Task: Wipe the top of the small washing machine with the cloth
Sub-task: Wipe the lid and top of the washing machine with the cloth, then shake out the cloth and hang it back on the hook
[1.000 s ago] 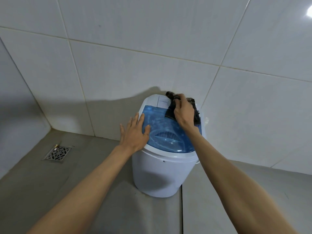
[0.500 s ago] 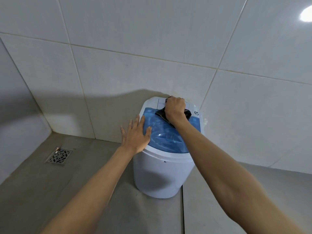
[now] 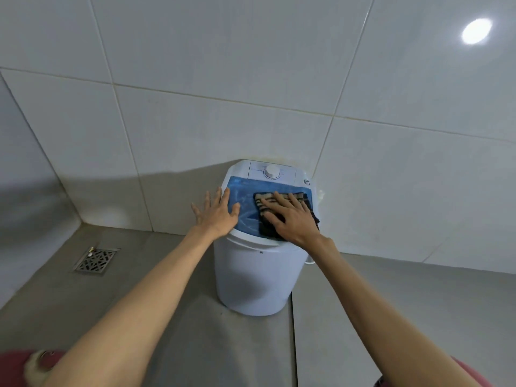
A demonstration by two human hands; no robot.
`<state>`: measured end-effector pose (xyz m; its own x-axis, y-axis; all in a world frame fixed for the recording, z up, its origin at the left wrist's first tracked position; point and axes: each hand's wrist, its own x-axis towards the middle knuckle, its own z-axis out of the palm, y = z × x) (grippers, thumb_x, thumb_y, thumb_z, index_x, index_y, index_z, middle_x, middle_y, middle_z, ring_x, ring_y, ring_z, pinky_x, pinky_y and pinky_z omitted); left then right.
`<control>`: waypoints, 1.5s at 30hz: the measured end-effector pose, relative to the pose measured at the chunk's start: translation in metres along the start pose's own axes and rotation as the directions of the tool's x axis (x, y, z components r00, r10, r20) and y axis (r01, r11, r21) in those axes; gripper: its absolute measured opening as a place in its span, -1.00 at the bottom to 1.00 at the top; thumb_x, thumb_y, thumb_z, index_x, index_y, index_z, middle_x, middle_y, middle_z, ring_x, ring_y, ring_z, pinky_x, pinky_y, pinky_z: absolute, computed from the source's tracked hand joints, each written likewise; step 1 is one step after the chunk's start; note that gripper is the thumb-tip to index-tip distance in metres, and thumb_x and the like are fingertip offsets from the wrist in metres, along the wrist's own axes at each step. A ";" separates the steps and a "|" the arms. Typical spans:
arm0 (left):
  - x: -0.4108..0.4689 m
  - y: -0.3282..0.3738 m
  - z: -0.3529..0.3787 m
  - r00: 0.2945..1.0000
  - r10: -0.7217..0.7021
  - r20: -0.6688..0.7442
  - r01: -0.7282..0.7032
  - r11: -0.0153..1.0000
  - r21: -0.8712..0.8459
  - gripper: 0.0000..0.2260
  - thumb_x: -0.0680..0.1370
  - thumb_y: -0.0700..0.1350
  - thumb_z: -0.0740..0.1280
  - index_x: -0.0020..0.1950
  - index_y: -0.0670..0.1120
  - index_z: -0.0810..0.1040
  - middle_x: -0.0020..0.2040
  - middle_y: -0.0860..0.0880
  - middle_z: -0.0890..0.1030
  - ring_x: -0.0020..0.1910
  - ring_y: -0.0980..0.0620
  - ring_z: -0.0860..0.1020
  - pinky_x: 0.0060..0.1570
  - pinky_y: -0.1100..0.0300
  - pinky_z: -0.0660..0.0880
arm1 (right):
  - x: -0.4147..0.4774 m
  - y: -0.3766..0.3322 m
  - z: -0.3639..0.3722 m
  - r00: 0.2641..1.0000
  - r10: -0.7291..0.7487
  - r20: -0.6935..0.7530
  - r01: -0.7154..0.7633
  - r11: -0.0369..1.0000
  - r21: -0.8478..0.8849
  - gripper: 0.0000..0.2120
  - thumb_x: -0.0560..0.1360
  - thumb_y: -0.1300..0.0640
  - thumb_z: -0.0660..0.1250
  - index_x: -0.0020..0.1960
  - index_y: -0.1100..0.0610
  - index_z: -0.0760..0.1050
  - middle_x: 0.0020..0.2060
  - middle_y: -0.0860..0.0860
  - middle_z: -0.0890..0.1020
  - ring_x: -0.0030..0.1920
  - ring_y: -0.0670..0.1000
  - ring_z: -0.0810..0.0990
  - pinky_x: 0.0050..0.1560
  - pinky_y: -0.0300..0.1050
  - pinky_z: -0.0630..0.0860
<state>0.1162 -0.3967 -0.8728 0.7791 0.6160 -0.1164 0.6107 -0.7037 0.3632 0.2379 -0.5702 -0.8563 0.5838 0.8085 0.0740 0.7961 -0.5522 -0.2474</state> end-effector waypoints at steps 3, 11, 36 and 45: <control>-0.001 0.005 -0.010 0.998 -0.042 0.039 0.042 0.999 -0.004 -0.42 0.67 0.19 -0.10 0.63 0.03 -0.17 0.63 -0.01 -0.20 0.59 -0.15 -0.26 0.47 -0.35 -0.20 | -0.016 0.005 -0.011 0.994 -0.018 -0.103 0.014 0.999 -0.040 -0.66 0.62 -0.13 0.11 0.36 -0.24 0.44 0.43 -0.16 0.42 0.41 0.12 0.35 0.39 0.06 0.29; -0.025 0.052 -0.046 0.977 0.174 -0.124 -0.197 0.959 -0.206 -0.54 0.57 -0.05 0.32 0.47 -0.12 0.40 0.41 -0.11 0.48 0.35 -0.11 0.46 0.32 0.03 0.41 | -0.021 -0.006 -0.057 0.958 0.276 -0.085 -0.271 0.961 0.059 -0.77 0.52 0.03 0.30 0.13 -0.02 0.63 0.04 0.06 0.69 0.06 0.15 0.63 -0.01 -0.08 0.50; -0.080 0.131 -0.165 0.930 0.355 -0.093 -0.363 0.854 -0.372 -0.78 0.50 -0.12 0.45 0.09 -0.15 0.55 0.24 -0.14 0.56 0.22 -0.09 0.49 0.09 0.15 0.33 | -0.076 -0.002 -0.238 0.987 0.003 0.161 -0.127 0.626 0.769 -0.71 0.59 -0.01 0.30 0.25 0.08 0.57 0.08 0.00 0.64 0.04 0.00 0.61 0.06 -0.08 0.58; -0.093 0.146 -0.208 0.885 0.377 -0.273 -0.457 0.814 -0.358 -0.84 0.46 -0.12 0.47 -0.14 -0.11 0.51 -0.04 -0.10 0.63 -0.02 -0.05 0.59 -0.07 0.15 0.46 | -0.072 -0.037 -0.249 0.990 0.140 0.017 -0.122 0.784 0.609 -0.69 0.55 0.10 0.25 0.25 0.14 0.54 0.17 0.08 0.62 0.16 0.07 0.59 0.17 0.07 0.52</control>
<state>0.1029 -0.4830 -0.6167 0.8813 0.3763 0.2860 0.0900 -0.7277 0.6799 0.2064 -0.6584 -0.6117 0.6870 0.7263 0.0219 0.4560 -0.4075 -0.7912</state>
